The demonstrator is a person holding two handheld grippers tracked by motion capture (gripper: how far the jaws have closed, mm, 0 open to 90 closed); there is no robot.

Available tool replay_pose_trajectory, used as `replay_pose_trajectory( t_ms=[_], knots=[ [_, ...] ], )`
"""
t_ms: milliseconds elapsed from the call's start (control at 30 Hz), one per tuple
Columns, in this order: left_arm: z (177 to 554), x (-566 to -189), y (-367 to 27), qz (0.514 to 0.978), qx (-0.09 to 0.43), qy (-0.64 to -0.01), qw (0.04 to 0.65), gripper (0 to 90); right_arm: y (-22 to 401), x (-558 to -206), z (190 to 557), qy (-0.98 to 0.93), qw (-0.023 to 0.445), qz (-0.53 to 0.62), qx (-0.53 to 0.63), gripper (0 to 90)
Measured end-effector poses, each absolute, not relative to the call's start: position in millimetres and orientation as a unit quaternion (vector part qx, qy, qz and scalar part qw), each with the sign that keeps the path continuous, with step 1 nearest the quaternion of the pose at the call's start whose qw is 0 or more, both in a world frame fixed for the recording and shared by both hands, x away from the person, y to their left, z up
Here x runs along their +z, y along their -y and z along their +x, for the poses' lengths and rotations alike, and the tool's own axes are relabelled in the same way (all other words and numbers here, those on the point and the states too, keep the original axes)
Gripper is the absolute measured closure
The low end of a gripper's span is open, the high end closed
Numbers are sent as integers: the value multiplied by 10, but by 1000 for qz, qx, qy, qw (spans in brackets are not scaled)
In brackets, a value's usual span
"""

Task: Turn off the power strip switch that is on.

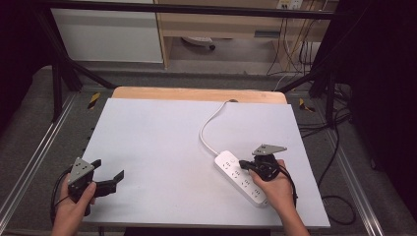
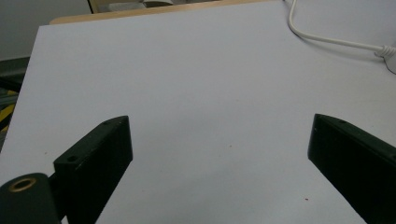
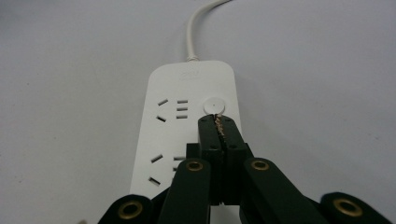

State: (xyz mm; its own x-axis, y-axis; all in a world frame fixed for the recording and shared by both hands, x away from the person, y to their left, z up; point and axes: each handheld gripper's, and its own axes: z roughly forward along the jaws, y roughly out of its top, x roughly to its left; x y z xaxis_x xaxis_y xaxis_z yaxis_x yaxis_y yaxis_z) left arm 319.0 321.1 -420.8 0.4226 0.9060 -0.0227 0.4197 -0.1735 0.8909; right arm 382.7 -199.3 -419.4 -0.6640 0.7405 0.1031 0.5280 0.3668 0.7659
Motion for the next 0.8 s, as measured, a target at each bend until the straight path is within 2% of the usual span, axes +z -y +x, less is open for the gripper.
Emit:
replay_pose_trajectory(
  t_ms=[233, 433, 800],
  knots=[
    [3188, -4208, -3207, 716, 273, -463, 444, 63, 1996, -4163, 3837, -811, 131, 391, 414, 900],
    [3188, -4209, -3204, 717, 272, -463, 444, 62, 2004, -4146, 3843, -808, 130, 392, 420, 865],
    [3188, -4212, -3197, 718, 271, -463, 443, 62, 2000, -4122, 3848, -805, 136, 390, 426, 752]
  ],
)
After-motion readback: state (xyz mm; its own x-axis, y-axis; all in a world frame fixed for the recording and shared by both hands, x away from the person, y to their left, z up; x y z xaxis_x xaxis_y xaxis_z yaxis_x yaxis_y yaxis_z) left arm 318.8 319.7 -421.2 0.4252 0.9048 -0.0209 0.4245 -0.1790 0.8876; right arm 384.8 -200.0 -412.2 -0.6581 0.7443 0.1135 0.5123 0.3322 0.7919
